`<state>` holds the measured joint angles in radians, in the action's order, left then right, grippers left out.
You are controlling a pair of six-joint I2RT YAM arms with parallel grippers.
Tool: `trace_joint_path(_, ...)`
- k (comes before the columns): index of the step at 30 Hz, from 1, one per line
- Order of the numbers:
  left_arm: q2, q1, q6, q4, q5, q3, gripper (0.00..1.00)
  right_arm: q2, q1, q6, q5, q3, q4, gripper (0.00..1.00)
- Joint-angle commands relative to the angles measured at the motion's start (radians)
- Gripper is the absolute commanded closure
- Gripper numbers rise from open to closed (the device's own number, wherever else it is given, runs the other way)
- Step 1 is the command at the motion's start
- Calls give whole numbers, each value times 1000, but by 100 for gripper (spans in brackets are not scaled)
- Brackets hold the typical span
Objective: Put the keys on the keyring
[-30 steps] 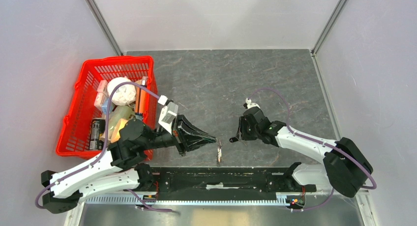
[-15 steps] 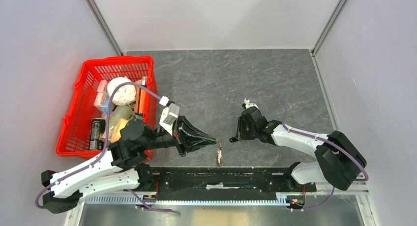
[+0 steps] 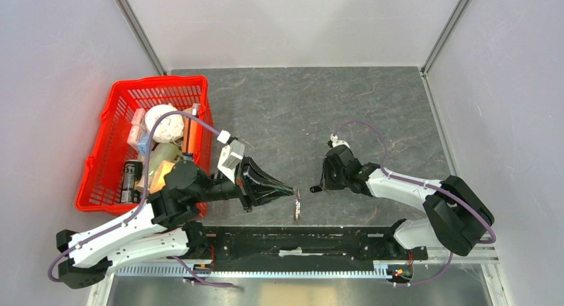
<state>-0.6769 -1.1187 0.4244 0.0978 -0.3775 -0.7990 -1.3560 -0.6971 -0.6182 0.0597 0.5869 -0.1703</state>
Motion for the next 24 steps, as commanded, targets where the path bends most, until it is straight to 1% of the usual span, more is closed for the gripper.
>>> trace_joint_path(1,0,-1,-39,14,-21,-23,98,3,2,-4,15,-14,17,66)
trace_joint_path(9,4,-2,-39,14,-18,-18,98,9,2,1,4,-17,14,73)
trace_joint_path(18,9,-1,-40,14,-12,-15,98,1,0,6,-15,-6,23,75)
trace_joint_path(24,18,-1,-42,13,-11,-13,98,11,-9,25,9,32,-14,75)
